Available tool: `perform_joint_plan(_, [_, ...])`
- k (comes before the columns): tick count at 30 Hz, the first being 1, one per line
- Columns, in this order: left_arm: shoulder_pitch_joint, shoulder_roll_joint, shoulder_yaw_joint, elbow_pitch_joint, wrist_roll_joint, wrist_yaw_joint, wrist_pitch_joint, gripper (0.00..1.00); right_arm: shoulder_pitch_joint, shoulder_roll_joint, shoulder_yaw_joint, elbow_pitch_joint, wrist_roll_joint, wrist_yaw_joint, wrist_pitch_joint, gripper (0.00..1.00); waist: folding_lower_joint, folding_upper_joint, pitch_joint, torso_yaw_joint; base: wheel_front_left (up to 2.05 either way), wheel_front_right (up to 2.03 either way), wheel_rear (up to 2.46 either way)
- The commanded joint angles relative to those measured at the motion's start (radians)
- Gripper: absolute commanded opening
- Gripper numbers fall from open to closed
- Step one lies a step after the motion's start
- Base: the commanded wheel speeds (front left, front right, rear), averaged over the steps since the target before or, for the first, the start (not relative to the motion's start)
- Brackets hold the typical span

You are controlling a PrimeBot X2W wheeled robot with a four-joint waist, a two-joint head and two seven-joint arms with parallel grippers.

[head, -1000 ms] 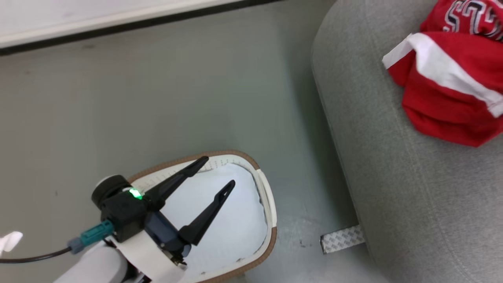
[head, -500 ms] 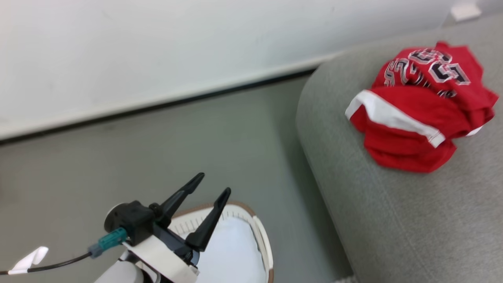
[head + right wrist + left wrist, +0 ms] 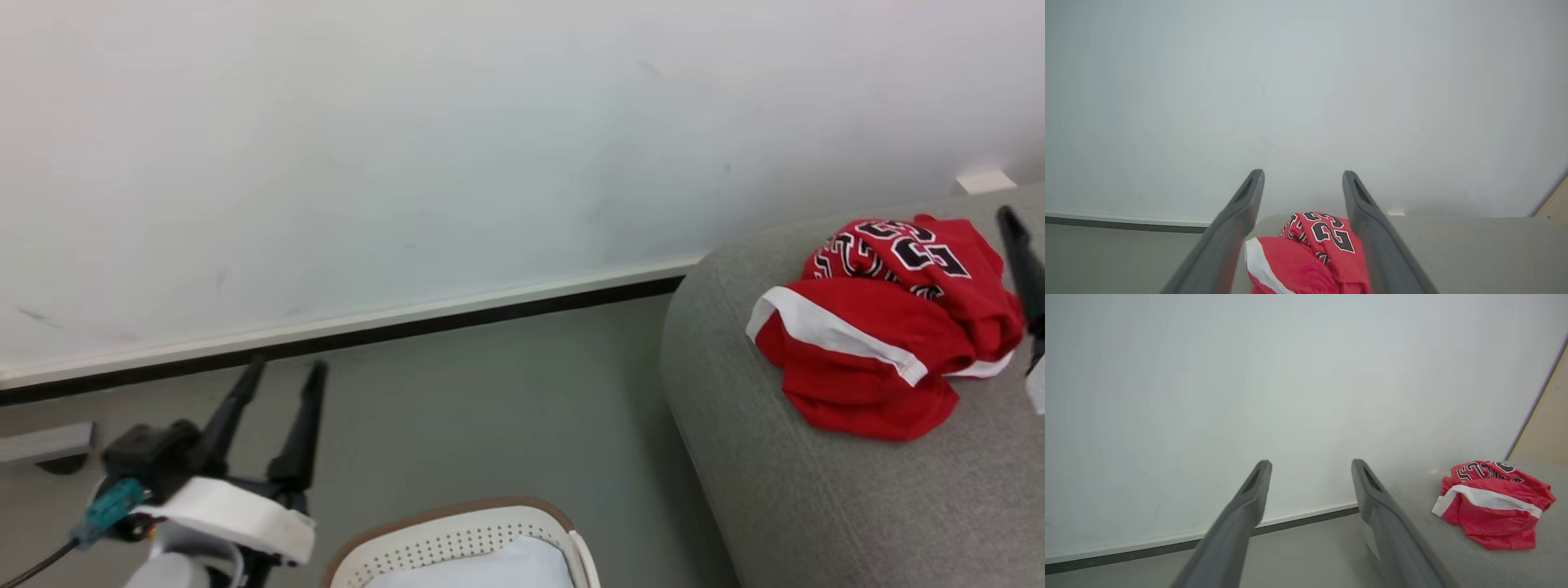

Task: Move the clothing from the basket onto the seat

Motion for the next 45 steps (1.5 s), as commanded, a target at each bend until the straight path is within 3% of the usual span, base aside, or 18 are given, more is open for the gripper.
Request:
perform_joint_plan(1, [0.029,-0.002,0.035,0.013,0.014,0.008,0.0,1.0,0.043,0.026,-0.009,-0.023,0.005,-0.003,-0.038,1.0,0.0003,0.0,-0.018,0.021,0.0,0.0,0.0])
perform_joint_plan(8, [0.101,-0.05,0.159,0.036,0.038,-0.005,0.0,1.0,0.215,0.183,0.003,-0.138,-0.021,-0.002,-0.155,1.0,0.0003,0.0,-0.019,0.04,0.0,0.0,0.0])
perform_joint_plan(12, [0.137,-0.095,0.217,0.032,0.097,-0.029,0.0,1.0,0.322,0.285,-0.007,-0.171,-0.101,-0.002,-0.257,1.0,0.0003,0.0,-0.013,0.052,0.0,0.0,0.0])
perform_joint_plan(19, [0.194,-0.178,0.302,0.042,0.18,-0.088,0.0,1.0,0.448,0.403,0.039,-0.106,-0.177,-0.003,-0.458,1.0,0.0003,0.0,0.0,0.062,0.0,0.0,0.0])
perform_joint_plan(23, [0.22,-0.205,0.326,0.061,0.245,-0.104,0.0,1.0,0.472,0.417,0.071,-0.025,-0.173,-0.003,-0.545,1.0,0.0003,0.0,0.003,0.063,0.0,0.0,0.0])
perform_joint_plan(29, [0.235,-0.243,0.35,0.098,0.286,-0.112,0.0,1.0,0.456,0.427,0.087,0.075,-0.158,-0.003,-0.573,1.0,0.0003,0.0,0.002,0.062,0.0,0.0,0.0])
perform_joint_plan(45, [0.209,-0.236,0.318,0.089,0.282,-0.113,0.0,1.0,0.424,0.433,0.102,0.089,-0.137,-0.003,-0.574,1.0,0.0003,0.0,-0.001,0.061,0.0,0.0,0.0])
